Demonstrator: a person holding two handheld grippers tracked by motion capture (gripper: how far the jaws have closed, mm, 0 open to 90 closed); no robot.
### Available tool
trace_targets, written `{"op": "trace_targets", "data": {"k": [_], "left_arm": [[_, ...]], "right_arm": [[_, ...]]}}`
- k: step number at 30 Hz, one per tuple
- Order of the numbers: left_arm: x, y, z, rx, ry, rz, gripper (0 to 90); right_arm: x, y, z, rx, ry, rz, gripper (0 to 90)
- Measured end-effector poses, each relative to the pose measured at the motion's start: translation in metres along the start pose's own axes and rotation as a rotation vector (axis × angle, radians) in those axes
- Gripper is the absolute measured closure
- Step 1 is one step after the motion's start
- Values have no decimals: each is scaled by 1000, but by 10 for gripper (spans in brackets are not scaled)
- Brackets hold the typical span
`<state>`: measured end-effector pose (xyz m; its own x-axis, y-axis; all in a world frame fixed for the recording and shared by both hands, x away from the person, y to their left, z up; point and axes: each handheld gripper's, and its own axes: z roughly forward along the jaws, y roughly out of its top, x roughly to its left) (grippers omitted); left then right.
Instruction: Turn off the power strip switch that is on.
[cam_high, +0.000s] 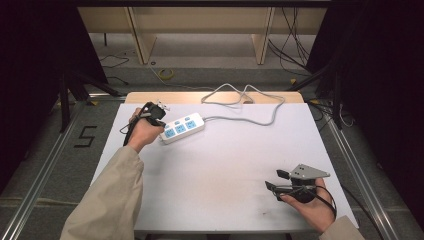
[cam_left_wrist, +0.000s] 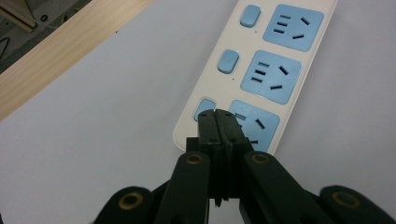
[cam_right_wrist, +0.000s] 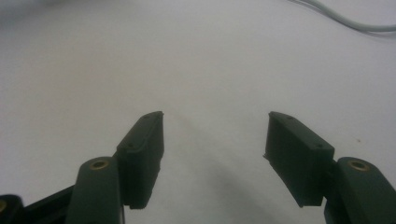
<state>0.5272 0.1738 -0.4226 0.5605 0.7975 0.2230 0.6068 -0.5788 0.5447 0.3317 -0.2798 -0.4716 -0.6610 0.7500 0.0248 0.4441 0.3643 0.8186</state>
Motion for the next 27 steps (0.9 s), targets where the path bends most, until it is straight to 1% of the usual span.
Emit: {"op": "trace_targets", "data": {"k": [4,6,7,10,16,17,20,21,24,25,27], "left_arm": [[1,3,3,9,2,10,898],[2,4,4,5,2,10,897],[3,4,4,10,2,18,898],[4,5,6,2,-1,8,898],[8,5,10,15,-8,13,897],[9,6,10,19,-11,18,898],[11,9,10,14,-10,13,898],[12,10,9,21,-9,25,897],[12,14,9,12,-5,24,898],[12,15,9,17,-5,30,897],[12,17,10,19,-4,28,898]], "right_arm": [[0,0,0,1,-1,1,380],[0,0,0,1,-1,1,380],[0,0,0,2,-1,2,380],[0,0,0,3,0,1,380],[0,0,0,3,0,-1,381],[0,0,0,3,-1,-3,380],[0,0,0,3,-1,-3,380],[0,0,0,2,-1,-2,380],[0,0,0,3,1,-3,380],[0,0,0,3,1,-3,380],[0,0,0,3,1,-3,380]]}}
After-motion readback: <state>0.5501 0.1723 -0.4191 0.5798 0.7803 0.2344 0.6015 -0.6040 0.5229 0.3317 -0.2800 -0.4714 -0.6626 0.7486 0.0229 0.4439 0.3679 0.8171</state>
